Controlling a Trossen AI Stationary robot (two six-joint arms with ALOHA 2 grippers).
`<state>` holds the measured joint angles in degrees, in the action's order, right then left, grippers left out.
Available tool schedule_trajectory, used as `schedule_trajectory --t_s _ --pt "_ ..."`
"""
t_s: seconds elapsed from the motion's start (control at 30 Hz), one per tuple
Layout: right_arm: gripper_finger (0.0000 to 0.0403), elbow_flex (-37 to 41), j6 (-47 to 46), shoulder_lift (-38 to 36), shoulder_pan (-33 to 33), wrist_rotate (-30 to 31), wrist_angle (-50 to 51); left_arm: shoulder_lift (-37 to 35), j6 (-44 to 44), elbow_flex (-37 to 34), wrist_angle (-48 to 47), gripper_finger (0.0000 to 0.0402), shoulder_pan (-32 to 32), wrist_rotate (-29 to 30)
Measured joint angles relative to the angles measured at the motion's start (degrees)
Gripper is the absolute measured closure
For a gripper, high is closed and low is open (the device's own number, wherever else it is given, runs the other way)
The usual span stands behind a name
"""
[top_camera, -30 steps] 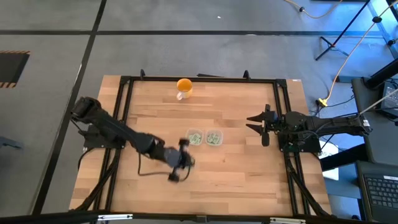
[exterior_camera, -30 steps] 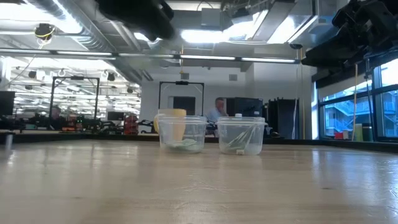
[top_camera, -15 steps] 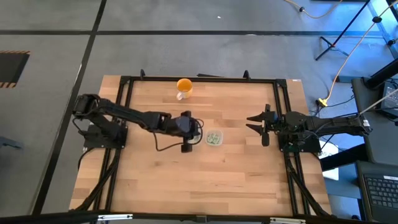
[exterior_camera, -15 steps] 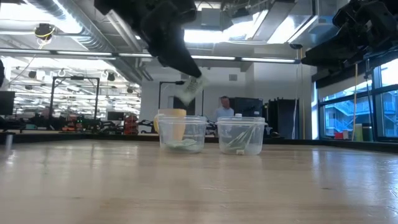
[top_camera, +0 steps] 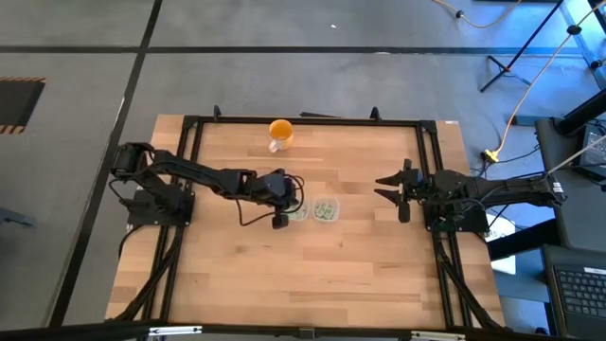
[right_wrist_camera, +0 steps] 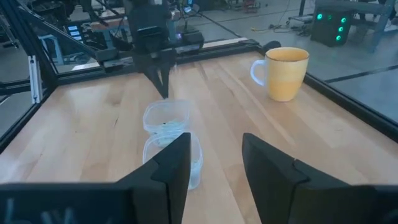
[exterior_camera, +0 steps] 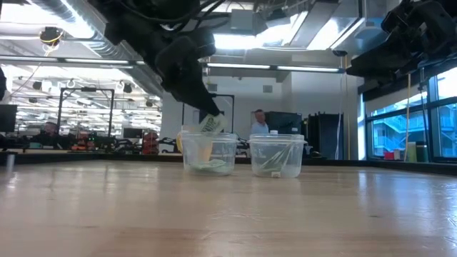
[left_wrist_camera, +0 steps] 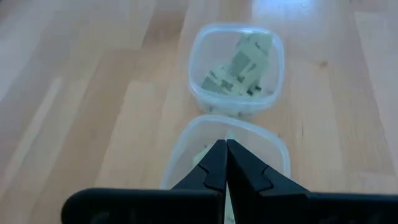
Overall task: Pick and place items into bin
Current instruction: Put the stevia packet into the left transparent bin
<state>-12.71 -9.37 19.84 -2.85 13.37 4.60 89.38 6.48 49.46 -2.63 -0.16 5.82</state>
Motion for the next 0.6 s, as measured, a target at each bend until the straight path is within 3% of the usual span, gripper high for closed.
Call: schedule_trajectory --t_s 0.6 --pt "0.0255 0.0 0.8 0.0 0.0 0.0 -0.5 1.7 1.8 -3.3 6.1 0.0400 0.0 -0.1"
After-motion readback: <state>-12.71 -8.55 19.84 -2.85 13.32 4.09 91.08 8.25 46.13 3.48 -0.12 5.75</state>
